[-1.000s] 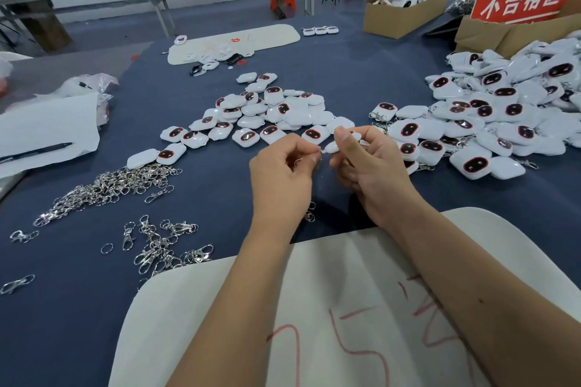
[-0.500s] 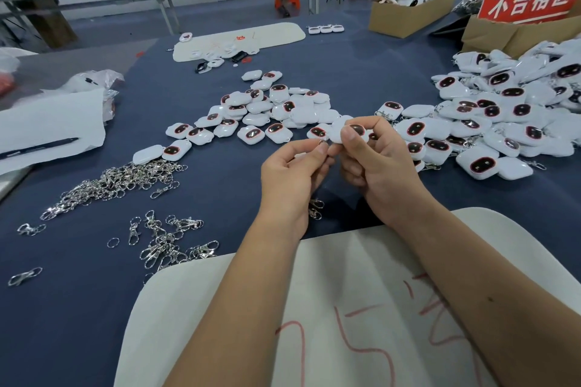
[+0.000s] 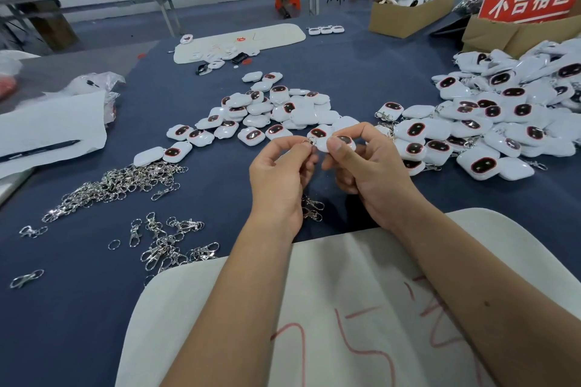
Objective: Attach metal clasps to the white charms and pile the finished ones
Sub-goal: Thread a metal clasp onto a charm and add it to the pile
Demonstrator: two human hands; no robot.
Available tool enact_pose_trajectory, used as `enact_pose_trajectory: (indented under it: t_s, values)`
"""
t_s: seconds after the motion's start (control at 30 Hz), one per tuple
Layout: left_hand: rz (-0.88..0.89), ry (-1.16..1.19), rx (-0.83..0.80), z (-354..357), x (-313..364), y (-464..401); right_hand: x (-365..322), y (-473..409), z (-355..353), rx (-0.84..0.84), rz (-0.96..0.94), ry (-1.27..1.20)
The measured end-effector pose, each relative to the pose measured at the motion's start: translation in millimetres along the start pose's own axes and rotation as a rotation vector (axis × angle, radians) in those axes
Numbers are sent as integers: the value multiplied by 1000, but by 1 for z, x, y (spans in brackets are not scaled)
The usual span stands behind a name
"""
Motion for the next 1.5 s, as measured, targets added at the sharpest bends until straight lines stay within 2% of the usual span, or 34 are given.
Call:
enact_pose_trajectory:
  t_s: [0.27, 0.67, 0.73, 0.83, 0.93, 1.0, 1.03, 1.13, 1.2, 1.3, 1.4, 1.5]
  values:
    - [128, -189, -18, 4, 8, 1, -4, 0, -3, 42, 7, -77]
    - [333, -512, -43, 11, 20, 5, -6, 1, -9, 110, -29, -47]
    - [384, -648, -17, 9, 23, 5, -6, 0, -10, 95, -50, 16]
    - [534, -969, 48, 9, 29, 9, -4, 0, -7, 29, -89, 195]
    - [573, -1091, 86, 11, 28, 12, -1, 1, -4, -8, -87, 299]
    - [547, -1005, 138, 10, 29, 12, -2, 0, -8, 40, -82, 247]
    - [498, -875, 153, 7, 29, 9, -3, -1, -11, 68, -73, 178]
    - [192, -296, 51, 3, 11, 1, -3, -2, -10, 91, -25, -89]
    - [20, -34, -32, 9, -5, 0, -2, -2, -7, 85, -2, -172]
    - [-50, 82, -45, 10, -11, 1, 1, -2, -8, 103, 19, -138]
    - [4, 82, -14, 6, -3, 1, 4, -1, -9, 105, 27, -69]
    - [98, -21, 30, 3, 5, 3, 5, -1, -9, 92, 38, -50]
Point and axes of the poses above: each hand's wrist, its own y-axis away from the middle knuckle, its own z-axis out of the palm, x = y × z, the point moved 8 cm from there along -y, towards the middle knuckle, and after that the axes turned 15 degrees about -z, right-handed, at the moved point
